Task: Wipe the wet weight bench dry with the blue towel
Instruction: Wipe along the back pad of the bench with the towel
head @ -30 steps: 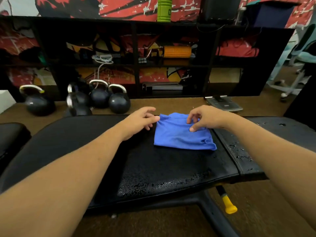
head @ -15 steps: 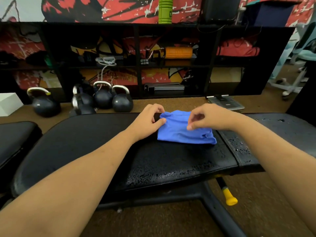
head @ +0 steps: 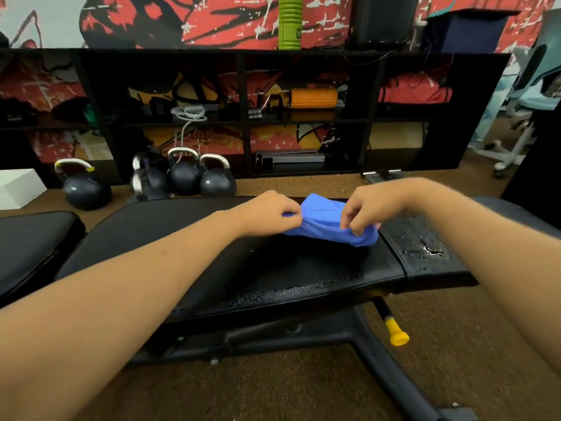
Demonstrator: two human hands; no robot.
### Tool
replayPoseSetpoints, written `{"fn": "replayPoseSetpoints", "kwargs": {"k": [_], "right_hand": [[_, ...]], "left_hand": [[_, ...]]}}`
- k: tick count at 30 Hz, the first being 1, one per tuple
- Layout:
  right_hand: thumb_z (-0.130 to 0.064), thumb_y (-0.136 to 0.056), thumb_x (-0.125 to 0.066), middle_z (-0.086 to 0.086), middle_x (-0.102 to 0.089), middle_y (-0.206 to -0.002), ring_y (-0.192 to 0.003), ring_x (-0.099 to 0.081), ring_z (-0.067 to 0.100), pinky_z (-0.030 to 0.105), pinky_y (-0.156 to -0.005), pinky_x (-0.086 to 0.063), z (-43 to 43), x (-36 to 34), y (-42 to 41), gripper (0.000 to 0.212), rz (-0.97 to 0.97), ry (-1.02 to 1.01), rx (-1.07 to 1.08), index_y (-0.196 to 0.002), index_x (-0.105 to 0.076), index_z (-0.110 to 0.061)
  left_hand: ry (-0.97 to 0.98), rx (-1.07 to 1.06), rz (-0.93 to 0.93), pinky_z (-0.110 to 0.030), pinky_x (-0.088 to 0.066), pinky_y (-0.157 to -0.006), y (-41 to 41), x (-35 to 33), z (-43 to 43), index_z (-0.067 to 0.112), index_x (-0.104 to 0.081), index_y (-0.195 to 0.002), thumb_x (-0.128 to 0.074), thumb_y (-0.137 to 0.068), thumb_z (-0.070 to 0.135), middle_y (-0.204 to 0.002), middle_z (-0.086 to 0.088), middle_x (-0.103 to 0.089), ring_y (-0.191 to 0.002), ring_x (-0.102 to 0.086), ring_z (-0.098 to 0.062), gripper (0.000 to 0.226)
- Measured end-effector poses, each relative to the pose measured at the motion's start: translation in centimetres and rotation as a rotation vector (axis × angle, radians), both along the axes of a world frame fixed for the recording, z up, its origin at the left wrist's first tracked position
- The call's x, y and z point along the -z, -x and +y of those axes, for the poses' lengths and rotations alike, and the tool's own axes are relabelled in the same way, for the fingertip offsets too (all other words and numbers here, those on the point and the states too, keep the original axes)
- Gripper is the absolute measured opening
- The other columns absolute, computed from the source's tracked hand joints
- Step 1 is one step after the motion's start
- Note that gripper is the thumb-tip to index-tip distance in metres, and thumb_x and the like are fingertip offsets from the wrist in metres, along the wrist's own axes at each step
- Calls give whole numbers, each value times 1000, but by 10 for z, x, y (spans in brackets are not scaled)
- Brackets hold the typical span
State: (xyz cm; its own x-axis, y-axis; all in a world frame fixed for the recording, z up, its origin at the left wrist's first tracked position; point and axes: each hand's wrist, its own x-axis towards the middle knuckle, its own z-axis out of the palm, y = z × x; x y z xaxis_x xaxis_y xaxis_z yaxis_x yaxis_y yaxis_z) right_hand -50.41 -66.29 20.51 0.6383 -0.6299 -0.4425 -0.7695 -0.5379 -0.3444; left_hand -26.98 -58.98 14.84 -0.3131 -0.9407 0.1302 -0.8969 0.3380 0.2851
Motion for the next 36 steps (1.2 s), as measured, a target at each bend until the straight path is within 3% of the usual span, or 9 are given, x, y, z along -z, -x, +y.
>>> {"fn": "replayPoseSetpoints", "kwargs": {"k": [4, 7, 10, 17, 20, 24, 31, 34, 36], "right_hand": [[-7, -85, -64, 1, -66, -84, -74, -57, 14, 31, -70, -51, -7, -17, -2, 17, -49, -154, 128, -96, -73, -17], [-12, -84, -67, -9, -58, -82, -80, -58, 14, 27, -68, -44, -9, -4, -7, 20, -178, 371, 102, -100, -69, -23], [-28, -80, -75, -11, -65, -86, -85, -62, 12, 25, -72, -47, 4, 15, -9, 16, -220, 354, -87, -95, -70, -28], [-25, -77, -72, 0, -63, -86, -85, -59, 24, 35, -74, -51, 12, 34, -37, 18, 28, 484, -160, -93, -65, -19], [-22, -78, -67, 8, -67, -92, -84, -62, 27, 31, -61, -51, 15, 12, -52, 17, 252, 393, -106, -94, -68, -16], [-19, -83, -64, 6, -66, -113, -103, -64, 22, 41, -90, -51, 8, -6, -57, 22, 391, 28, 49, -104, -68, -18], [-32, -86, -70, 2, -56, -111, -106, -55, 26, 41, -84, -48, -9, 17, -46, 32, 256, 549, 28, -113, -57, -22], [-33, -85, -70, -1, -54, -103, -100, -54, 26, 37, -76, -43, -11, 28, -39, 26, 115, 706, 1, -103, -54, -22], [-36, -86, -68, -1, -61, -101, -94, -57, 22, 34, -75, -45, -11, 28, -34, 20, -18, 571, -22, -98, -60, -23]], "left_hand": [[-468, -208, 290, -32, -57, -71, -4, -18, -3, 16, -69, -92, -54, -96, 28, -89, -3, -66, -73, -65, -18, 19], [-197, -291, 171, -32, -56, -72, -13, -12, -7, 21, -64, -110, -51, -100, 34, -102, -3, -69, -83, -67, -15, 21], [166, -105, -54, -33, -48, -79, -19, 0, -1, 31, -65, -102, -51, -94, 56, -93, 12, -60, -87, -55, -9, 30], [-27, -14, -250, -40, -47, -68, 8, 1, -4, 16, -64, -84, -57, -81, 40, -79, -3, -61, -77, -58, -25, 25], [-169, -123, -215, -35, -39, -62, 20, -16, -8, 13, -56, -70, -55, -89, 36, -64, -4, -53, -67, -49, -26, 29], [-451, -301, 43, -32, -40, -68, 31, -18, -11, 15, -64, -85, -50, -92, 40, -83, -2, -59, -73, -51, -19, 29], [-38, -480, 24, -46, -48, -93, 27, 9, -23, 18, -62, -116, -64, -92, 38, -121, -7, -57, -115, -52, -29, 32], [277, -218, -9, -43, -47, -89, 30, 12, -19, 22, -68, -104, -60, -92, 49, -108, -1, -56, -105, -50, -22, 31], [136, -25, -8, -37, -45, -88, 30, 15, -15, 24, -68, -112, -61, -88, 58, -109, 2, -60, -102, -51, -18, 43]]}}
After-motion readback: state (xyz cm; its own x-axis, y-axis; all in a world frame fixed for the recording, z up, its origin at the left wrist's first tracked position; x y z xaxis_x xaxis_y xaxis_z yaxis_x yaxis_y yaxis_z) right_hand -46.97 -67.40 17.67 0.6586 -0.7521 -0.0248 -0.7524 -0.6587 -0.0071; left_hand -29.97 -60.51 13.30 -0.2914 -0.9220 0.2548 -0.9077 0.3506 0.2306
